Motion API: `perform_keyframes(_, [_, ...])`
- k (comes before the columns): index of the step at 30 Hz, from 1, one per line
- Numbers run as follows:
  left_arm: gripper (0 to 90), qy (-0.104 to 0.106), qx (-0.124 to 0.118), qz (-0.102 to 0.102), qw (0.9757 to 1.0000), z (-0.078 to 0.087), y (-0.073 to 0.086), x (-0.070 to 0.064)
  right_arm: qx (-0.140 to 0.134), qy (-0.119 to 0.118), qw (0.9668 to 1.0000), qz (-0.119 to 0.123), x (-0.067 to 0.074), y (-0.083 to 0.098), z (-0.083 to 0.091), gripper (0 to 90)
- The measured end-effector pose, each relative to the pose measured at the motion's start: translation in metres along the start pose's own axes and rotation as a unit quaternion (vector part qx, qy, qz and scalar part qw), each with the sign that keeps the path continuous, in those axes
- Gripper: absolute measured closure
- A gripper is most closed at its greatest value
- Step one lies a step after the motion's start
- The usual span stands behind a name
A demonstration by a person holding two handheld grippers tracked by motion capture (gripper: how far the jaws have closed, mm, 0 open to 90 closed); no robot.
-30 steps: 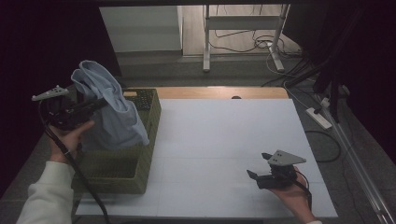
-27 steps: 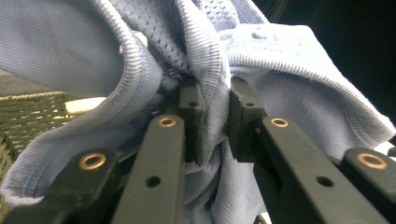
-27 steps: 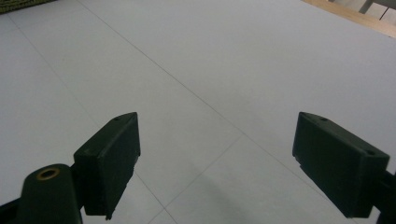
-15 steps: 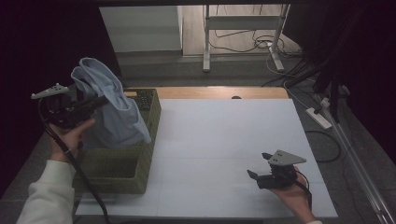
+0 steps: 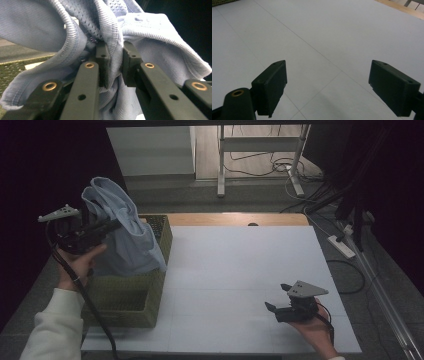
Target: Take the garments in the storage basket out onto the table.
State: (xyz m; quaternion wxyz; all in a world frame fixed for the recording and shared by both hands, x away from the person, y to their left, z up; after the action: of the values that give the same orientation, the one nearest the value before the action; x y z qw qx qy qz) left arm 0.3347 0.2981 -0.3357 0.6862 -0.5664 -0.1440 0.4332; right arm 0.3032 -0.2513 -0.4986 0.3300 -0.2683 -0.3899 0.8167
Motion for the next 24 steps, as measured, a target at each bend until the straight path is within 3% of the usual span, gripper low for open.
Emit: perform_keyframes(24, [77.5,0.013,-0.010,-0.009,0.9998,-0.002,-0.012,-0.015,0.001,0.000,1.0000,0.002,0.000,0.001,0.000,15.2])
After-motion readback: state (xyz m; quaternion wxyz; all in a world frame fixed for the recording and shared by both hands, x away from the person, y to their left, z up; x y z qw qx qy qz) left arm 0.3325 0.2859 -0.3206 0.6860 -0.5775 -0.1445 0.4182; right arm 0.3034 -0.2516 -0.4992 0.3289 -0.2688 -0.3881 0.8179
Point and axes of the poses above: each handheld gripper's, and its own axes: z roughly backward along the jaws, y roughly out of its underside, x roughly to its left, the point moved 3 cm from there along -z, roughly forward along the jaws, and after that the axes turned 9 degrees about y, right-handed, at the moved point
